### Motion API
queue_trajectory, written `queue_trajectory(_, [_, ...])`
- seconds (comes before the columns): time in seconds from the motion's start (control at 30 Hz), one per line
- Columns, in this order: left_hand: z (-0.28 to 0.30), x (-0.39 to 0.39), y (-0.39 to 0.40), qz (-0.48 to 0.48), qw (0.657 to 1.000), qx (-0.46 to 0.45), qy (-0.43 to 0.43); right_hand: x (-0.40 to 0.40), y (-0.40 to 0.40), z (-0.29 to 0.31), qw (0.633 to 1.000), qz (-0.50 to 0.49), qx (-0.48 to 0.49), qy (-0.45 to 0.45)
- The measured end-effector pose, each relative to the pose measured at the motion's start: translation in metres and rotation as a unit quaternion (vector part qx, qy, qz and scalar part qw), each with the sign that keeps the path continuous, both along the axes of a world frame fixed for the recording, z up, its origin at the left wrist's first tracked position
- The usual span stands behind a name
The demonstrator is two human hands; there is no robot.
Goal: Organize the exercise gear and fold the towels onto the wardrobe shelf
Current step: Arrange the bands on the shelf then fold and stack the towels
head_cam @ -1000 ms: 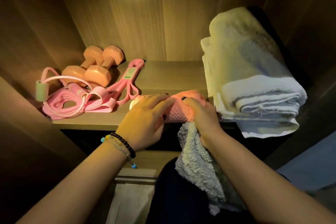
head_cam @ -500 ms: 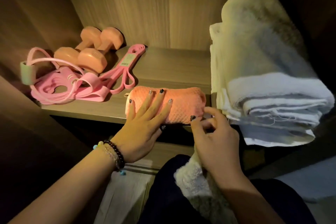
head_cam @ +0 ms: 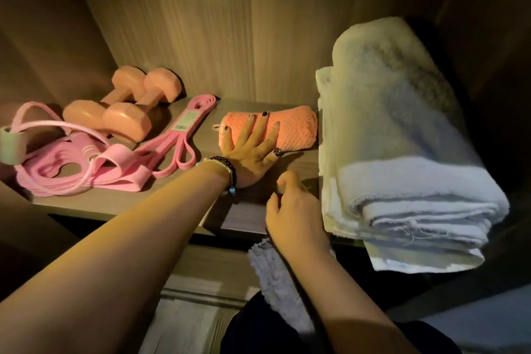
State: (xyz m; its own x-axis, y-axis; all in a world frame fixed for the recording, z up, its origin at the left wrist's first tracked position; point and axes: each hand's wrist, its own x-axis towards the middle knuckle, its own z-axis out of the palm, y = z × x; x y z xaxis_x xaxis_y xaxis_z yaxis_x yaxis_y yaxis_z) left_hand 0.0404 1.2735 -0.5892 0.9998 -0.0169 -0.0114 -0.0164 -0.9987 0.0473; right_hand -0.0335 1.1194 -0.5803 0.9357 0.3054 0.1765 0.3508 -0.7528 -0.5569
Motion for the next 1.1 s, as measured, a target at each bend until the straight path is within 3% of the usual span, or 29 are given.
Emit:
queue_trajectory(0.17, [-0.006, 0.042, 0.004, -0.022, 0.997, 0.016, -0.073, -0.004, -0.003, -0.004, 0.999, 0.038, -0.026, 0.013])
queue_trajectory(0.3, [-0.007, 0.067, 0.012, -0.025, 0.997, 0.022, -0.068, -0.004, -0.002, -0.010, 0.997, 0.041, -0.037, -0.054])
queue_trajectory(0.63, [-0.009, 0.102, 0.016, -0.021, 0.996, 0.000, -0.083, -0.005, 0.002, -0.007, 0.997, 0.040, -0.063, -0.004])
queue_trajectory(0.7, [-0.011, 0.103, 0.017, -0.022, 0.994, -0.006, -0.106, -0.004, 0.002, -0.008, 0.996, 0.036, -0.074, -0.040])
queue_trajectory(0.9, [-0.014, 0.071, 0.016, 0.008, 0.977, -0.104, -0.186, -0.003, -0.003, -0.001, 0.998, 0.041, -0.047, 0.023])
queue_trajectory(1.1, [-0.009, -0.002, 0.010, 0.061, 0.976, -0.154, -0.142, -0.007, -0.010, 0.006, 0.997, 0.075, 0.012, 0.008])
